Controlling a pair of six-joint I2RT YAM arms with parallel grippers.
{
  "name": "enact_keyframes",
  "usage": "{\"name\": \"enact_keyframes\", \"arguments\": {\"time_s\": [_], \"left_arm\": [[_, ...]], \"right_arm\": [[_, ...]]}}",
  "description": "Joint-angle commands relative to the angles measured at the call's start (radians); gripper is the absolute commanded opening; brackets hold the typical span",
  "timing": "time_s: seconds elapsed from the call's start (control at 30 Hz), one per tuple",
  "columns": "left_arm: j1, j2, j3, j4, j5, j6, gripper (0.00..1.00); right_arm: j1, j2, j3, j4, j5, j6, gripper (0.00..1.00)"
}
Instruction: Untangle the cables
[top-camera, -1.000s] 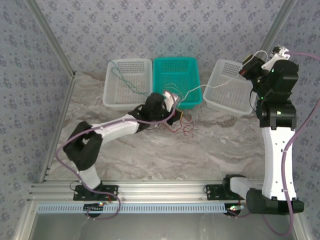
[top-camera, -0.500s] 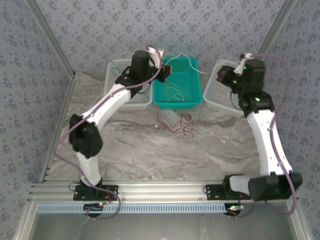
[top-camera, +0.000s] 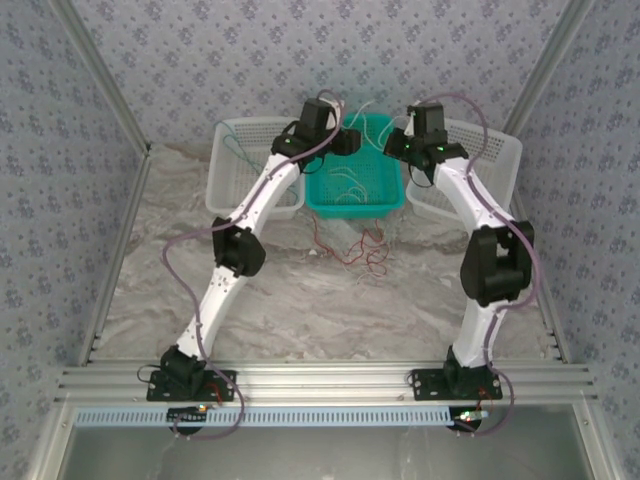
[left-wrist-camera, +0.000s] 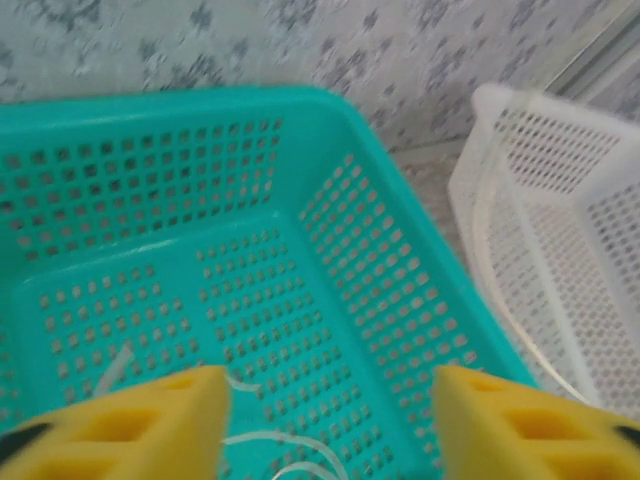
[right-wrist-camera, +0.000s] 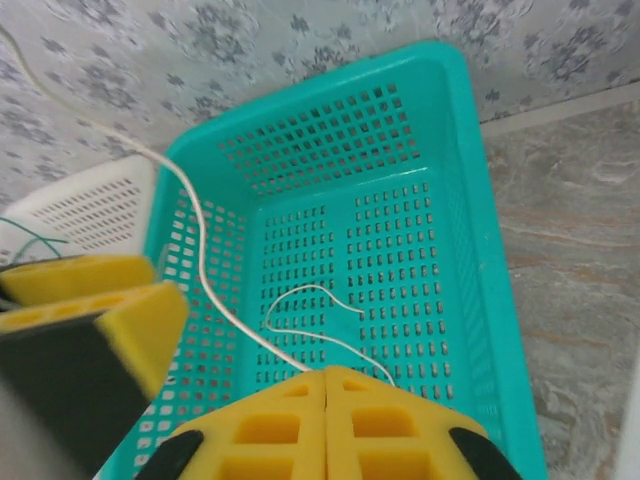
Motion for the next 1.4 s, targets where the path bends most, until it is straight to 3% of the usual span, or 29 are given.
{"name": "enact_keyframes", "arguments": {"time_s": [0.0, 0.07, 0.2, 0.4, 0.63, 0.7, 0.9, 1.03, 1.2, 1.37], "left_arm": [[0.032, -0.056, -0.042, -0.105, 0.036, -0.047, 0.69], [0.023, -0.096, -0.101, -0.107, 0.046, -0.019, 0.73], [0.011, -0.147, -0.137, -0.103, 0.105, -0.003, 0.93], [-0.001, -0.228, -0.139, -0.136, 0.133, 0.014, 0.94], [-0.076, -0.406, -0.212, -0.223, 0.139, 0.125, 0.93], [-0.109, -0.506, -0.351, -0.186, 0.133, 0.156, 0.93], [-0.169, -0.946, -1.085, 0.227, 0.14, 0.102, 0.93], [-0.225, -1.176, -1.448, 0.39, 0.086, 0.079, 0.93], [-0.314, -1.314, -1.72, 0.434, -0.005, -0.012, 0.92], [-0.432, -1.26, -1.819, 0.418, -0.03, -0.048, 0.91]], "right_arm": [[0.015, 0.068, 0.09, -0.047, 0.019, -0.034, 0.18], [0.02, 0.11, 0.134, -0.078, 0.03, -0.037, 0.25], [0.041, 0.179, 0.229, -0.162, 0.05, -0.067, 0.33], [0.054, 0.158, 0.248, -0.215, 0.052, -0.083, 0.37], [0.051, -0.081, 0.083, -0.211, 0.083, -0.097, 0.38], [0.046, -0.184, -0.015, -0.183, 0.082, -0.096, 0.38], [0.049, -0.53, -0.334, -0.172, 0.061, -0.093, 0.42], [0.079, -0.732, -0.571, -0.194, 0.066, -0.078, 0.45], [0.13, -0.86, -0.789, -0.27, 0.078, 0.035, 0.49], [0.168, -0.815, -0.899, -0.286, 0.042, 0.085, 0.49]]}}
